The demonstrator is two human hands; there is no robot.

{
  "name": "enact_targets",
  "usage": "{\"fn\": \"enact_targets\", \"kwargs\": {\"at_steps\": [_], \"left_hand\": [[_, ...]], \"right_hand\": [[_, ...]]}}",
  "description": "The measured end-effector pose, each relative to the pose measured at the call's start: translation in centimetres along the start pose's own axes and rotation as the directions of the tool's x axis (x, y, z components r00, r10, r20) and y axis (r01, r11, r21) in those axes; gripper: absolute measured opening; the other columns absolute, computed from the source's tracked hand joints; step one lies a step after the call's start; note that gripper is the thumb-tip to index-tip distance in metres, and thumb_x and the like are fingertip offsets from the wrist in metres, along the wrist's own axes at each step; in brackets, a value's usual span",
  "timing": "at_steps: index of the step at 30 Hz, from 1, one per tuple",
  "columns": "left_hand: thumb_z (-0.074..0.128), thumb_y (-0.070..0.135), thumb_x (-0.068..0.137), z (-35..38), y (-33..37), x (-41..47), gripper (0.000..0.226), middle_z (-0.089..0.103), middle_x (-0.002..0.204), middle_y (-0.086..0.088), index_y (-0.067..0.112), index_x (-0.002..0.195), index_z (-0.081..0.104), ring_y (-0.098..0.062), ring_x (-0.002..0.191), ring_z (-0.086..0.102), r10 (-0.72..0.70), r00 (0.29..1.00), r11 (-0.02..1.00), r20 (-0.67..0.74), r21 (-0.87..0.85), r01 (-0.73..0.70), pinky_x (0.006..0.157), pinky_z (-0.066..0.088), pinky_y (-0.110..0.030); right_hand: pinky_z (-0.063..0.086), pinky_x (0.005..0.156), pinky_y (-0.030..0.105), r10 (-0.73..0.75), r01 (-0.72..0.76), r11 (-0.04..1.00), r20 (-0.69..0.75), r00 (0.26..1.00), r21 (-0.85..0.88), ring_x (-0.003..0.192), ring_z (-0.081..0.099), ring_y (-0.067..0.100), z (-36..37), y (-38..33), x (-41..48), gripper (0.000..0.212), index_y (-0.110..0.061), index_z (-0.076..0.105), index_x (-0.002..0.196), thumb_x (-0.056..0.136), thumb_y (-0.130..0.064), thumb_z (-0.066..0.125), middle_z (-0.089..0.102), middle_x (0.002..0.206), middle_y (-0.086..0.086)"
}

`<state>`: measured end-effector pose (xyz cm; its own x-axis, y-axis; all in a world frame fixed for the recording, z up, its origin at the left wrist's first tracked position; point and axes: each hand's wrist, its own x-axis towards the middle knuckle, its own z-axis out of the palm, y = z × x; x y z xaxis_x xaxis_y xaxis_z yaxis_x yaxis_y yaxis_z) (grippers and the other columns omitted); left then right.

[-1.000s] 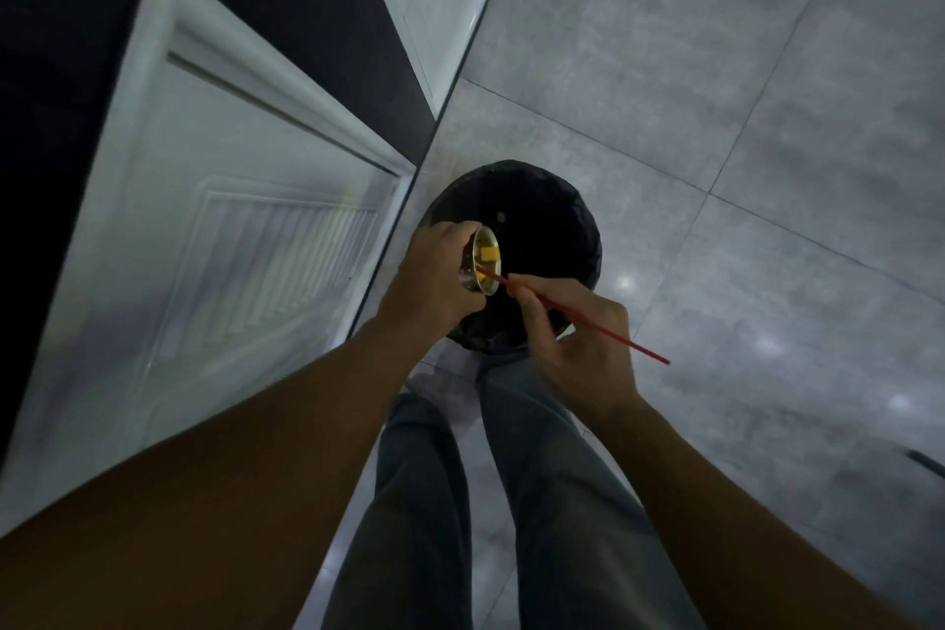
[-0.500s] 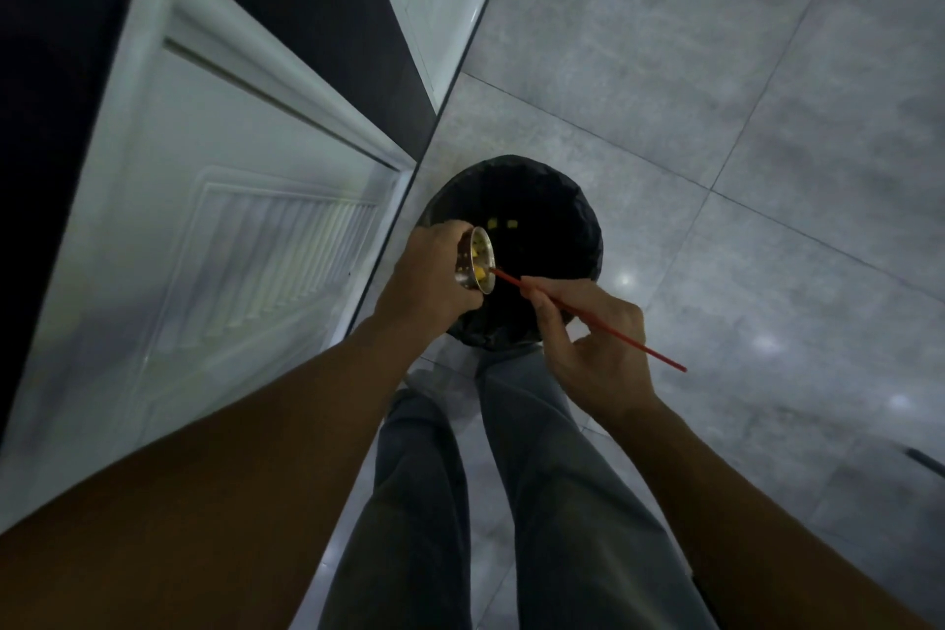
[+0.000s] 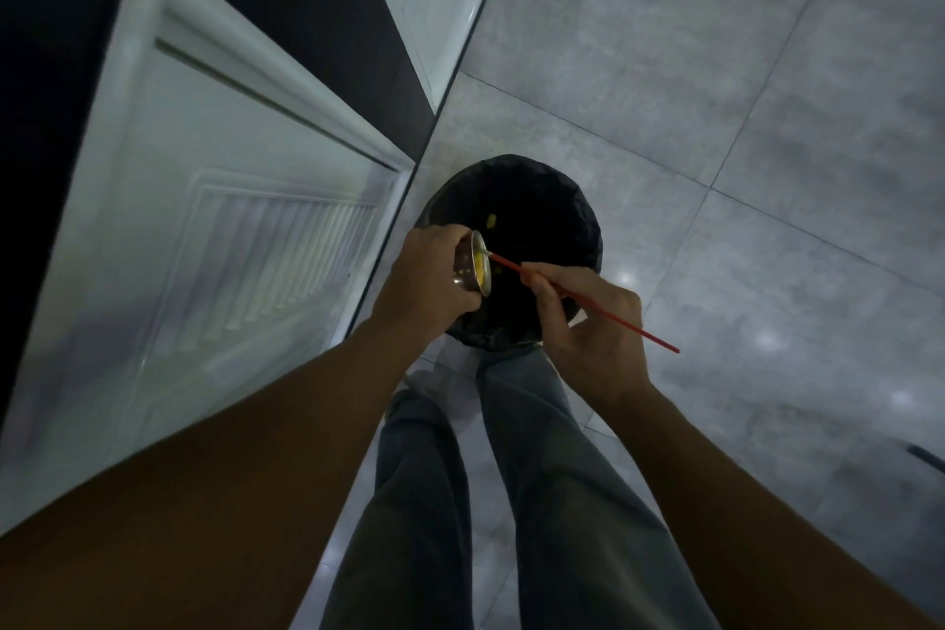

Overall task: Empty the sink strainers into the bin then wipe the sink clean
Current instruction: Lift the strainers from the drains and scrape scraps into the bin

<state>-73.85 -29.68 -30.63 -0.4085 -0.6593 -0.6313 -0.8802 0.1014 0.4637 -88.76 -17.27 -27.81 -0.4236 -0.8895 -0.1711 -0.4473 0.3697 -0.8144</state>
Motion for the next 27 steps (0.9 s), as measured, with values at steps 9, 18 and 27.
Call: {"fn": "enact_targets", "kwargs": {"at_steps": [9, 18, 27], "left_hand": [[0.085, 0.028, 0.075, -0.7, 0.9, -0.4, 0.061, 0.062, 0.123, -0.005, 0.018, 0.129, 0.058, -0.023, 0.116, 0.057, 0.054, 0.998, 0.998, -0.020, 0.021, -0.054, 0.095, 0.053, -0.045], [0.086, 0.019, 0.075, 0.0, 0.9, -0.1, 0.068, 0.058, 0.131, -0.006, 0.017, 0.135, 0.054, -0.024, 0.126, 0.053, 0.040, 0.999, 0.999, -0.035, 0.030, -0.039, 0.103, 0.051, -0.041], [0.089, 0.023, 0.071, -0.1, 0.9, -0.1, 0.069, 0.061, 0.127, -0.004, 0.017, 0.130, 0.055, -0.022, 0.116, 0.060, 0.055, 0.998, 0.998, -0.006, -0.009, -0.055, 0.095, 0.055, -0.043]], "right_hand": [[0.054, 0.079, 0.009, 0.087, -0.083, 0.995, 0.083, 0.993, -0.055, 0.088, 0.069, 0.005, 0.3, -0.3, 0.3, 0.017, -0.017, 0.074, 0.111, 0.098, -0.021, 0.063, 0.075, 0.104, -0.001], [0.051, 0.080, 0.005, 0.086, -0.089, 0.995, 0.045, 0.995, 0.051, 0.092, 0.066, -0.008, -0.7, 0.0, -0.7, 0.019, -0.018, 0.073, 0.112, 0.098, -0.024, 0.062, 0.073, 0.102, -0.009], [0.052, 0.075, 0.005, 0.137, -0.138, 0.990, 0.062, 0.989, 0.007, 0.086, 0.065, -0.008, 0.1, 0.3, 0.1, 0.017, -0.019, 0.074, 0.111, 0.098, -0.022, 0.063, 0.070, 0.100, -0.012]]}}
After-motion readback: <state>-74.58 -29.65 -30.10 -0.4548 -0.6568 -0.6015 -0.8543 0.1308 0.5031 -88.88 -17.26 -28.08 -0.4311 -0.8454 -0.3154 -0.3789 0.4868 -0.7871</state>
